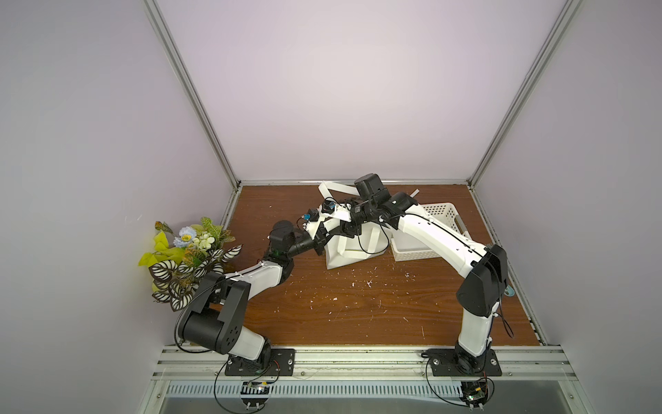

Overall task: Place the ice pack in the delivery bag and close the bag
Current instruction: Close the delivery bag at the center of the board.

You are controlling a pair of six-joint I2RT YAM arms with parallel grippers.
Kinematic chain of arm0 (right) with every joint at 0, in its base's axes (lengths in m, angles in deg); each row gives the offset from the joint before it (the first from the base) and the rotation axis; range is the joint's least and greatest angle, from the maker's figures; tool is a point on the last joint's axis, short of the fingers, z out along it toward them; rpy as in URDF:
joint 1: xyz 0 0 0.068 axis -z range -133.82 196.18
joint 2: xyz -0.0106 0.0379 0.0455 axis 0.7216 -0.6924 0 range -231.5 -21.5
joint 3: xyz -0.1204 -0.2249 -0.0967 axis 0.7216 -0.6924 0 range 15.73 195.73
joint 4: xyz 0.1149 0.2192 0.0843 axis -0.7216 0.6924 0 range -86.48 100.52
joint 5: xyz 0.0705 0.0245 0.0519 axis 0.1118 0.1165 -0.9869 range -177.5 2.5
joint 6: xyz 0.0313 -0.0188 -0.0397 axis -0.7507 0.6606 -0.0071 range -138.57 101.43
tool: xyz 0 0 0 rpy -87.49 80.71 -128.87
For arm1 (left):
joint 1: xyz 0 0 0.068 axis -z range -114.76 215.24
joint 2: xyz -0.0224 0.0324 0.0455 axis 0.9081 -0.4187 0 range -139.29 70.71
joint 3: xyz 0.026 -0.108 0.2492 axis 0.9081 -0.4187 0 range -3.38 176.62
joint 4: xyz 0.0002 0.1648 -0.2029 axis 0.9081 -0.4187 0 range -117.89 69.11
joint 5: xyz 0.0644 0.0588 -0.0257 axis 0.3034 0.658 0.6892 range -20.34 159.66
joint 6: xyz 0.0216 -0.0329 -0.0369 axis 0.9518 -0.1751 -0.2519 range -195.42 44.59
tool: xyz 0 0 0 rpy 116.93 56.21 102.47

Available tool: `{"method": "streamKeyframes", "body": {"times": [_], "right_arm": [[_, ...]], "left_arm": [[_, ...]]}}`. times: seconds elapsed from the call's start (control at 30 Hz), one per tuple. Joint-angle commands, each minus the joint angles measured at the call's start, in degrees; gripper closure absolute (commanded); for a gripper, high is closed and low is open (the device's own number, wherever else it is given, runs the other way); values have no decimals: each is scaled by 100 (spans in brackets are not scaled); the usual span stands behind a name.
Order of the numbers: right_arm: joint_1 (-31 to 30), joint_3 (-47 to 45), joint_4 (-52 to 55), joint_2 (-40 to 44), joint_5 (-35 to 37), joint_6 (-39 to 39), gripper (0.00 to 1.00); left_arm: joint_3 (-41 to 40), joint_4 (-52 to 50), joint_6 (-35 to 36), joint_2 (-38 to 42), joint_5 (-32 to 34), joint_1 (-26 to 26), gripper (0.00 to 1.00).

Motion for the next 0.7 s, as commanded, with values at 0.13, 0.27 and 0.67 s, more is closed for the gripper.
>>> {"method": "streamKeyframes", "body": {"times": [0.13, 0.27, 0.67], "right_arm": [[380, -1123, -1402, 1349, -292, -1056, 26], [647, -2106, -2551, 2101, -152, -1732, 22], [845, -2817, -3270, 2672, 168, -3196, 29]], "left_arm": [[66, 77, 77, 171, 34, 53, 77], [77, -247, 242, 250, 106, 57, 75], [112, -255, 135, 287, 130, 55, 90]]}}
